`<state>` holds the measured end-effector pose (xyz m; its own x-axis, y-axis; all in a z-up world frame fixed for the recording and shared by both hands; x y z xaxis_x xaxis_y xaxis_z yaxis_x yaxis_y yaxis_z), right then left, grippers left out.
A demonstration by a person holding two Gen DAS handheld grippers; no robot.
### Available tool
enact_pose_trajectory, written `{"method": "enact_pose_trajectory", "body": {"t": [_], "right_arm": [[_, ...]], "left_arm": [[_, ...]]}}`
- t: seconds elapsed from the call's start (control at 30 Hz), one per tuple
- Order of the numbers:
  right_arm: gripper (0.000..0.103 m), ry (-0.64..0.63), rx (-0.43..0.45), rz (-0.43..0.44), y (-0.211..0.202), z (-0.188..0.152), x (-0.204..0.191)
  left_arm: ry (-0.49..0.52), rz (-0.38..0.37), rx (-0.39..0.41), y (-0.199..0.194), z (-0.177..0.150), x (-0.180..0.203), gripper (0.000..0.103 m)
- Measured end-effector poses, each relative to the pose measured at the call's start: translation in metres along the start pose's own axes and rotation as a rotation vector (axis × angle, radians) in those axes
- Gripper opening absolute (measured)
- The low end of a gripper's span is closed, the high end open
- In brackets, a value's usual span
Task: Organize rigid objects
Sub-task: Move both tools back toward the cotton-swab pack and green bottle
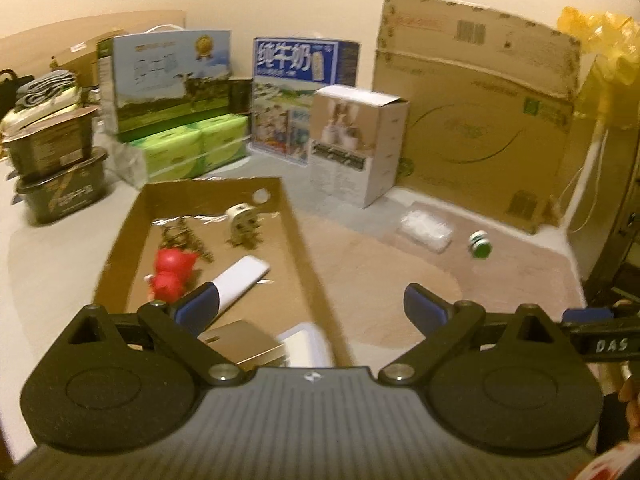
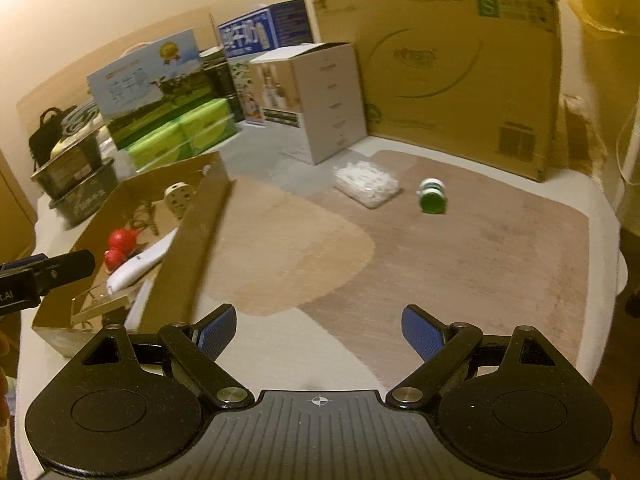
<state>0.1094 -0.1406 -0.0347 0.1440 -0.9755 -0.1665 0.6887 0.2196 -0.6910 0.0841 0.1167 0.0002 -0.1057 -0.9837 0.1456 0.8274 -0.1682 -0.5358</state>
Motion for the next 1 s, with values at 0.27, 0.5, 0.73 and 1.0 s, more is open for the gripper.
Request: {"method": "enact_pose_trajectory", "body": {"t": [0.27, 0.5, 0.73, 1.0], "right_arm": [[0.089, 0.042, 0.009, -0.038, 0.003, 0.000, 0.030], [0.089, 0.044, 0.018, -0.066, 0.008, 0.008, 0.054], [0.089, -0.007, 0.031, -0.081, 0.017, 0.024, 0.079], [0.089, -0.125, 0.026, -0.060, 0.039, 0.040, 0.104]], "left_arm": [[0.065, -0.035, -0.055, 0.025, 0.004, 0.023, 0.098], [0.093, -0.103, -0.104, 0.048, 0.009, 0.039, 0.098], [0.162, -0.165, -0.156, 0.075, 0.014, 0.051, 0.096], [0.200, -0.257, -0.188, 0.103, 0.026, 0.054, 0.095]]}}
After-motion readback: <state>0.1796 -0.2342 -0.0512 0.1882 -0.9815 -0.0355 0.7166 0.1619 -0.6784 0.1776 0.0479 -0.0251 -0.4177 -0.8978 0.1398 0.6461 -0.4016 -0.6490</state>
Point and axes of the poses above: each gripper's, at about its wrist camera, not at the fingertips, and y roughly the way its jaws point, x to its right, z to its top, the point moved 2 cm from there along y, roughly the way its jaws point, and after that the axes turned 7 degrees about -z, right-handed, at the moved point
